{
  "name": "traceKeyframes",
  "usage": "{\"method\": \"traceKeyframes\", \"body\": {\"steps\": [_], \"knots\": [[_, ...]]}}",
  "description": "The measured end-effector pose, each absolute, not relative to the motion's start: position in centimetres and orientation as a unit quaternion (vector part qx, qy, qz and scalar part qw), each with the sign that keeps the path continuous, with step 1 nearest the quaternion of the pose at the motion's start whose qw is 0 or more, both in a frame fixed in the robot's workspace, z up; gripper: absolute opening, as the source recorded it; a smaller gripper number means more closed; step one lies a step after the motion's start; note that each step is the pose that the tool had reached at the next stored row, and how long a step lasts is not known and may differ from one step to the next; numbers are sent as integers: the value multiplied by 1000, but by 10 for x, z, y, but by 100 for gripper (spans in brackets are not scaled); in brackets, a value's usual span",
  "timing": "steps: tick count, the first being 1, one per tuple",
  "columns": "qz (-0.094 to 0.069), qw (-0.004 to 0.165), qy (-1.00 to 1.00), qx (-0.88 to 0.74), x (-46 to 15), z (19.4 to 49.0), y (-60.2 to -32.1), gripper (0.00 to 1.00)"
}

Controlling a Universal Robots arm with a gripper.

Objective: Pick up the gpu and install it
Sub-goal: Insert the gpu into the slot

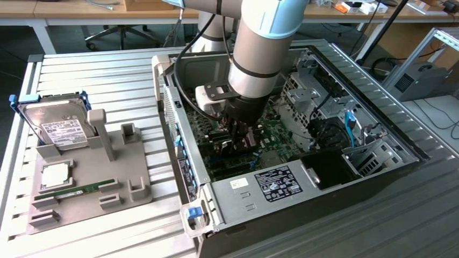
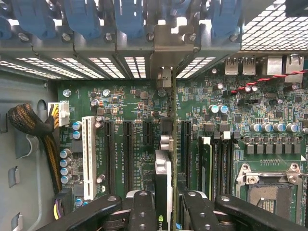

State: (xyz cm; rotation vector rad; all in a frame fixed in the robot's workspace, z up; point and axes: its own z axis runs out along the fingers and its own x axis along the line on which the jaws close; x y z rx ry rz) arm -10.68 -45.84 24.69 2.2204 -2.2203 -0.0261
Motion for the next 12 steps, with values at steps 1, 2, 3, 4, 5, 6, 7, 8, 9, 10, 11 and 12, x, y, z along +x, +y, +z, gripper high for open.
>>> {"method": "traceKeyframes", "body": {"steps": [1,2,3,4,5,6,7,8,9,10,11,12], "knots": [[-8,1,-707,707,-107,247,-458,27],[-8,1,-707,707,-107,247,-458,27],[-8,1,-707,707,-107,247,-458,27],[-8,1,-707,707,-107,247,-458,27],[-8,1,-707,707,-107,247,-458,27],[-8,1,-707,707,-107,247,-458,27],[-8,1,-707,707,-107,247,-458,27],[-8,1,-707,707,-107,247,-458,27],[-8,1,-707,707,-107,247,-458,27],[-8,1,-707,707,-107,247,-458,27],[-8,1,-707,707,-107,247,-458,27],[-8,1,-707,707,-107,247,-458,27]]}}
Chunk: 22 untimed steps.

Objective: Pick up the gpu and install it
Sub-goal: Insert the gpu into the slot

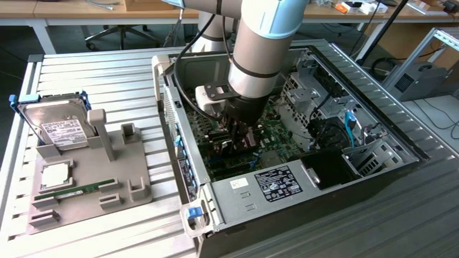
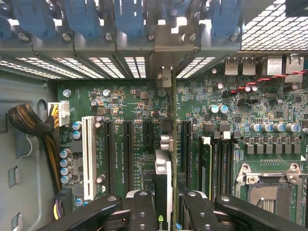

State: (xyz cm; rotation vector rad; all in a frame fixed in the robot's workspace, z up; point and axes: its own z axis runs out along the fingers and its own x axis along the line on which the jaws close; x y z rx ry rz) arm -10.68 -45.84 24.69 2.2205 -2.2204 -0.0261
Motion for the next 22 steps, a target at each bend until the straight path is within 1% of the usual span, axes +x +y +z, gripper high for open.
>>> {"method": "traceKeyframes", "body": {"steps": [2,3,5,6,9,13,21,22], "knots": [[-9,0,-707,707,-107,247,-458,28],[-8,0,-707,707,-107,247,-458,34],[-8,1,-707,707,-107,247,-458,34],[-8,1,-707,707,-107,247,-458,40],[-8,1,-707,707,-107,251,-458,40],[-8,1,-707,707,-107,265,-458,40],[-8,0,-707,707,-107,310,-456,40],[-8,0,-707,707,-107,311,-456,40]]}}
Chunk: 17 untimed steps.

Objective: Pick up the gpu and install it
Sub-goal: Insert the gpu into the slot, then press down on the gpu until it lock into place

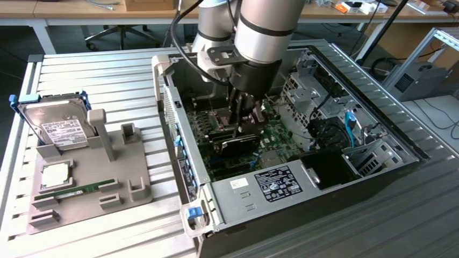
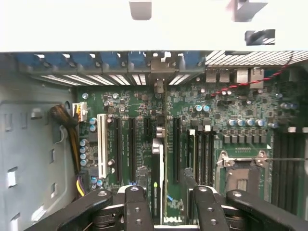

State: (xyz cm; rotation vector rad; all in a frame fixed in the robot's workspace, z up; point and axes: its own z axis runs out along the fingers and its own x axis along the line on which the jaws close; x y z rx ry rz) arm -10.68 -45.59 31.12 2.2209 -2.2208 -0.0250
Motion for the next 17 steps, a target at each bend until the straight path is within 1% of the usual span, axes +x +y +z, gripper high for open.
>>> {"method": "traceKeyframes", "body": {"steps": [14,15,17], "knots": [[-8,0,-707,707,-107,311,-456,40],[-8,0,-707,707,-107,311,-456,39],[-8,0,-707,707,-107,311,-456,26]]}}
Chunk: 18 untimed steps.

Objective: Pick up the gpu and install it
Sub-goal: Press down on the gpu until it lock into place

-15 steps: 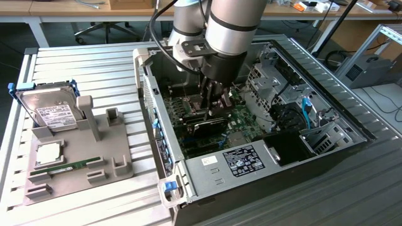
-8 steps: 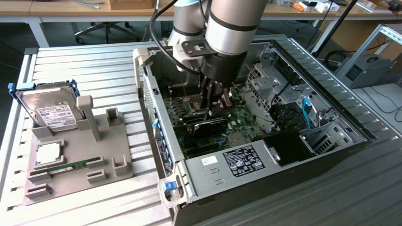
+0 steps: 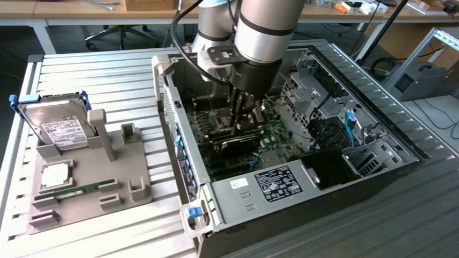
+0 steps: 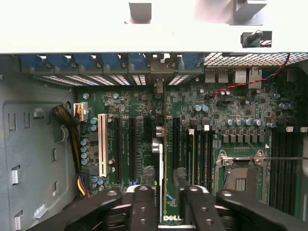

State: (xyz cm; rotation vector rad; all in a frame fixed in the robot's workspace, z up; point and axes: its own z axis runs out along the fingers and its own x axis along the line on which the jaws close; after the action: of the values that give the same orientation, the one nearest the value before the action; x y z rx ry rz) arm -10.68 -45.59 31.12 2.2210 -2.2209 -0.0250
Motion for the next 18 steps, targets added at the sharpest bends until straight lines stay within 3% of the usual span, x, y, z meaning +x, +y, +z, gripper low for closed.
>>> {"method": "traceKeyframes", "body": {"steps": [2,4,18], "knots": [[-8,0,-707,707,-107,311,-456,14],[-8,0,-707,707,-107,311,-456,11],[-8,0,-707,707,-116,295,-448,11]]}}
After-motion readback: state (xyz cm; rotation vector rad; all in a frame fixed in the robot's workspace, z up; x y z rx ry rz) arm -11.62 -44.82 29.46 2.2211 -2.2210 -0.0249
